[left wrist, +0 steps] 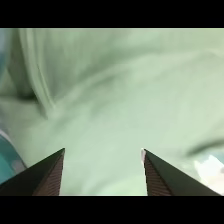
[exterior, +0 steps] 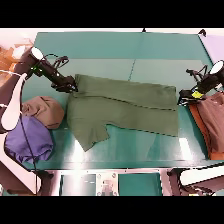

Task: Fold the shirts.

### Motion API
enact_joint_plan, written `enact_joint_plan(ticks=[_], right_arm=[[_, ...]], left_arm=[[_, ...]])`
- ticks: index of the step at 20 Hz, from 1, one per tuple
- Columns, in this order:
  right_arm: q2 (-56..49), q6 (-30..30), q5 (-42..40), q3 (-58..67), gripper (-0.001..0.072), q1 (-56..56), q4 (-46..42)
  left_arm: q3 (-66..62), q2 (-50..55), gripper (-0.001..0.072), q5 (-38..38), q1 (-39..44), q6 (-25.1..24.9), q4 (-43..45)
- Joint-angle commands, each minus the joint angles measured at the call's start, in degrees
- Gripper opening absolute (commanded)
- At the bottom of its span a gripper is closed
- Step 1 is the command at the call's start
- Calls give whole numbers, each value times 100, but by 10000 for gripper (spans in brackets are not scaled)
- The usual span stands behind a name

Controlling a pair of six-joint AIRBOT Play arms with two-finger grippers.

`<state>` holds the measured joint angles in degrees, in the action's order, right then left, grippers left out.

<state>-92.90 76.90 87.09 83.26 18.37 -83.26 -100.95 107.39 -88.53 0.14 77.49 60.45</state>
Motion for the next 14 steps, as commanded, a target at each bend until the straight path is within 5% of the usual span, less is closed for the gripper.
enact_joint_plan(ticks=[1,8,14], right_arm=[[568,463,387,-170,360,81,144],[3556,1530,-275,-3442,359,662,691],[5536,1891,-1504,-6109,364,901,1617]], left_arm=[[146,-155,563,-890,-72,308,-457],[4168,-2876,544,492,-72,59,-282],[7031,-4649,545,2420,-72,951,-120]])
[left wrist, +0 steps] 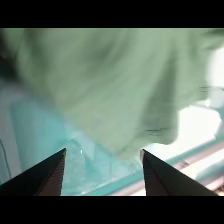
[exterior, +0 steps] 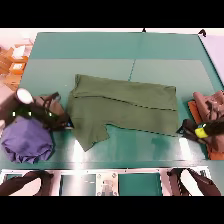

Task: Fold the shirts.

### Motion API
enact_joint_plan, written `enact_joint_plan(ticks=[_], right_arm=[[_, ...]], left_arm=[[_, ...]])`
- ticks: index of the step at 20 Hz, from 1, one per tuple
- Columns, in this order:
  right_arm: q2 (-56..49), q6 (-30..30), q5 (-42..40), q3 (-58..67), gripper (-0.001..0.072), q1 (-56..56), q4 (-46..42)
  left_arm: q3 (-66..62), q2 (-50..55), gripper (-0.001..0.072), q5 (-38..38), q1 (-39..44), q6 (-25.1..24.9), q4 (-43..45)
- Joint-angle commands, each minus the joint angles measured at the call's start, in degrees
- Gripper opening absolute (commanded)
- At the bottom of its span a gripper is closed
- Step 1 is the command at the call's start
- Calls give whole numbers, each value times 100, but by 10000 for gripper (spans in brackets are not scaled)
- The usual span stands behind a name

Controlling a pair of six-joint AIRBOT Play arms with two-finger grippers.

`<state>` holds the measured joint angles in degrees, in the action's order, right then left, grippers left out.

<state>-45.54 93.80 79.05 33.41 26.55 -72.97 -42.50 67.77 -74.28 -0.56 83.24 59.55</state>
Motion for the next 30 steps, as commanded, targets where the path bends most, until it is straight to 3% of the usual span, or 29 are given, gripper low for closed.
enact_joint_plan(ticks=[1,3,5,8,9,10,11,12,16,20,22,30], right_arm=[[855,197,-929,-1379,364,83,887],[852,107,-1305,-1749,364,83,1329],[837,72,-1580,-1915,366,81,1438],[828,74,-1709,-1945,455,81,1451],[828,76,-1764,-1945,457,81,1451],[828,76,-1825,-1945,518,83,1449],[828,98,-1843,-1945,534,83,1449],[828,216,-1856,-1945,535,83,1447],[828,396,-2583,-1945,535,83,1447],[640,396,-2741,-1939,535,85,1397],[490,396,-2763,-1939,534,87,1384],[-640,234,-3279,-1917,534,588,1845]], left_arm=[[1447,-680,545,1246,2,367,-219],[1834,-673,544,1864,22,251,-667],[2002,-658,543,2586,22,-186,-1458],[2031,-404,542,3064,22,-841,-2586],[2031,-173,448,2983,22,-1086,-2935],[2031,76,284,2796,22,-1526,-3392],[2026,227,89,2597,20,-1980,-3770],[2004,260,34,2455,20,-2216,-3901],[1836,247,33,1478,20,-2210,-3578],[1843,247,33,719,20,-1576,-2470],[1840,247,33,675,22,-1405,-2076],[1838,249,33,796,20,-1425,-2096]])
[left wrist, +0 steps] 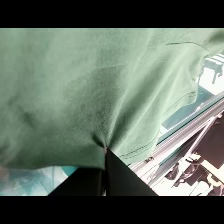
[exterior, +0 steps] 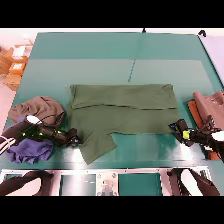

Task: Fold the shirts.

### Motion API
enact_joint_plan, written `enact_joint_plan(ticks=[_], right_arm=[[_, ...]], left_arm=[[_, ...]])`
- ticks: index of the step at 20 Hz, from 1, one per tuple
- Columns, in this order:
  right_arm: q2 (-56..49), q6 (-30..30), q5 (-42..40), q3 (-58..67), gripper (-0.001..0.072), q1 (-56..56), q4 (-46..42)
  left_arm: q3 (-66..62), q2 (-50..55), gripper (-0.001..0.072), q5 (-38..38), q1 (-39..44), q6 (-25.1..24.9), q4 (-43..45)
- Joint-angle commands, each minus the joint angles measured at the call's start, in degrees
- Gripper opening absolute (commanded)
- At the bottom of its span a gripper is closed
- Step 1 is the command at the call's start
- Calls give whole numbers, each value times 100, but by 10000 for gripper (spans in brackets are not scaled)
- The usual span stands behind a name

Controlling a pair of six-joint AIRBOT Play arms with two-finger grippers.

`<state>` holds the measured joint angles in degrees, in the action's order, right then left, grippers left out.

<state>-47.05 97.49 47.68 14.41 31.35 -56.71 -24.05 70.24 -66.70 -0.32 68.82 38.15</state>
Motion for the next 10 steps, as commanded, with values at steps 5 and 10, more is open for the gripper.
enact_joint_plan(ticks=[5,10], right_arm=[[-1202,-824,-129,17,22,-76,955],[-1073,-748,1172,935,16,573,-352]], left_arm=[[-11,0,33,107,-4,-33,-35],[-11,-1021,32,221,-4,278,-28]])
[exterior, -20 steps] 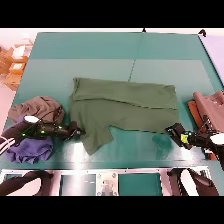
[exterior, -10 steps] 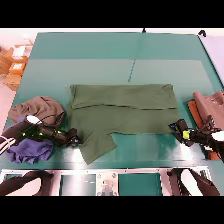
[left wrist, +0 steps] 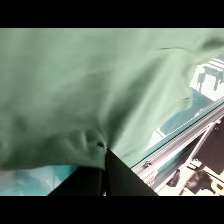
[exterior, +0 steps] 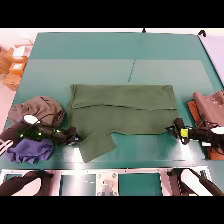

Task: Fold the shirts.

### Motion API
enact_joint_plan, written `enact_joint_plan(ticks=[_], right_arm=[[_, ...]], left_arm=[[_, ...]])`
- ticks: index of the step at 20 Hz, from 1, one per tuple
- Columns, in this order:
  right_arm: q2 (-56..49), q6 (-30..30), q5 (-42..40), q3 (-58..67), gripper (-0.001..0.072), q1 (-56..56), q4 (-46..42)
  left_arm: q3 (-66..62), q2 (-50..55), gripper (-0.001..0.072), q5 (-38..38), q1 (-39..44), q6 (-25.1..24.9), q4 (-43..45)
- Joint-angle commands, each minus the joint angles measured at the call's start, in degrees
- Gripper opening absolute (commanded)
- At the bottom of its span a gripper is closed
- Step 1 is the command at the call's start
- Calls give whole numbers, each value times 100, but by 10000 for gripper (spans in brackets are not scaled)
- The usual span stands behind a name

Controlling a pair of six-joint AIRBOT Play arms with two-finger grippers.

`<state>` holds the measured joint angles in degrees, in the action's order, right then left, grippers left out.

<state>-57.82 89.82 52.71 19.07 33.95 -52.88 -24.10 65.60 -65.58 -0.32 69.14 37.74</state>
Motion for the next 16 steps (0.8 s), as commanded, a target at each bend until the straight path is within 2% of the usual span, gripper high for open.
enact_joint_plan(ticks=[1,4,6,8,12,16], right_arm=[[7,83,942,693,16,437,-1010],[7,258,1499,1045,16,531,-1414],[7,271,1676,1244,16,505,-1342],[7,269,1886,1635,16,424,-1189],[-107,275,1825,2562,17,-66,-898],[-844,411,1506,3576,17,-529,-708]], left_arm=[[-7,-992,32,116,-4,540,149],[-7,-1825,32,-313,-2,1309,822],[-70,-1915,32,-444,-2,1460,782],[-404,-1906,32,-413,-2,1440,503],[-1628,-1707,31,-103,-2,1423,542],[-3014,-463,32,-83,-2,1102,516]])
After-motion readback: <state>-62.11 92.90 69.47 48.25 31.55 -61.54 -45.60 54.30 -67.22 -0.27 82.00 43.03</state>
